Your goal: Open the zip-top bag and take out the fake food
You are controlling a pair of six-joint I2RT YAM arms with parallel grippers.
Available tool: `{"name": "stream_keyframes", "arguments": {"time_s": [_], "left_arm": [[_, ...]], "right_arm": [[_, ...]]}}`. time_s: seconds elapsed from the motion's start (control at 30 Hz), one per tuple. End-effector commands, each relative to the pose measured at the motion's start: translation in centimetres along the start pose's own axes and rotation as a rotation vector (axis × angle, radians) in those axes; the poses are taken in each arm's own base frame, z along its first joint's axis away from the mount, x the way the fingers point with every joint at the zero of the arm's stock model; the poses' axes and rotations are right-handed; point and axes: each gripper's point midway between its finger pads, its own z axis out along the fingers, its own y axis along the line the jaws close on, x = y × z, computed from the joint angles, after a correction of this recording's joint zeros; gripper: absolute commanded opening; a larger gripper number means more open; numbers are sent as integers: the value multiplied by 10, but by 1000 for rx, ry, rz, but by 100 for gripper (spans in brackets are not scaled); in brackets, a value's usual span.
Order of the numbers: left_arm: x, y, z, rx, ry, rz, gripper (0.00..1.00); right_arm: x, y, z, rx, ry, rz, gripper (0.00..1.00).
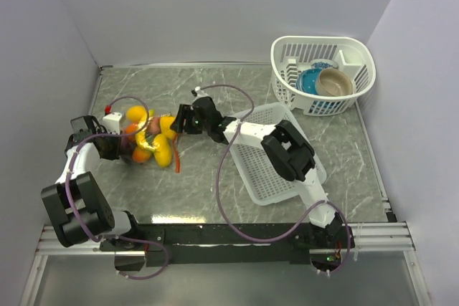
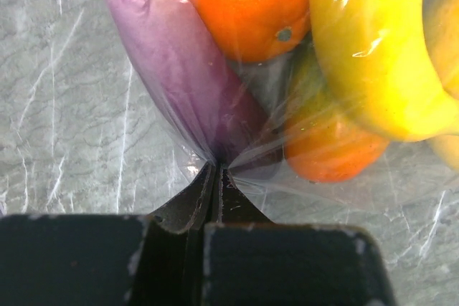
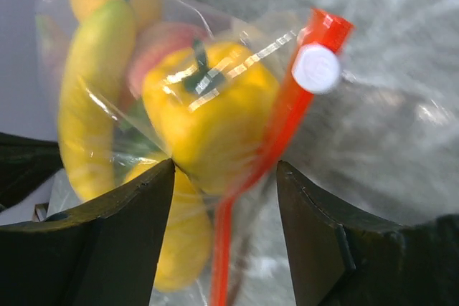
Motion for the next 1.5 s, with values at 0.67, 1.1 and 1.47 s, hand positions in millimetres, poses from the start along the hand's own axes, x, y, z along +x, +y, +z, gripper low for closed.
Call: {"name": "stream_keyframes", "arguments": {"time_s": [0.67,1.1,1.47], "left_arm": [[14,3,-1,-6,50,24,1],[-15,-8,-19,58,-19,9,19],[-149,-33,-65,397,-270,-24,82]], "right_arm": [[-47,23,-16,-274,-171,108,60],[-52,23,1,-259,-154,114,0],[-81,92,-58,-360,-177,-114,0]]}}
